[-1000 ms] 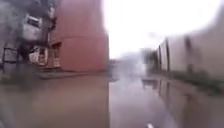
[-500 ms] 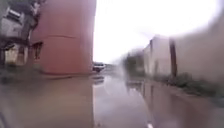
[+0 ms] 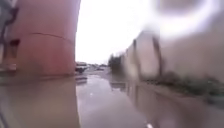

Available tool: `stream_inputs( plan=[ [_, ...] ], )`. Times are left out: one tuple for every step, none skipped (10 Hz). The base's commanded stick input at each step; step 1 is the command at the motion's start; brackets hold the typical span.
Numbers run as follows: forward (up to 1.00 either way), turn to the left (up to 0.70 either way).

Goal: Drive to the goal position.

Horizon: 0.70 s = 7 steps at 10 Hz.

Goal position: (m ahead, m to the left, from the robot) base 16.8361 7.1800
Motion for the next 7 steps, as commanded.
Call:
stream_inputs(
  plan=[
    [0.5, -0.1],
    [0.5, 0.02],
    [0.5, 0.02],
    [0.5, 0.02],
    [0.5, 0.02],
    [0.5, 0.02],
    [0.5, 0.02]
  ],
)
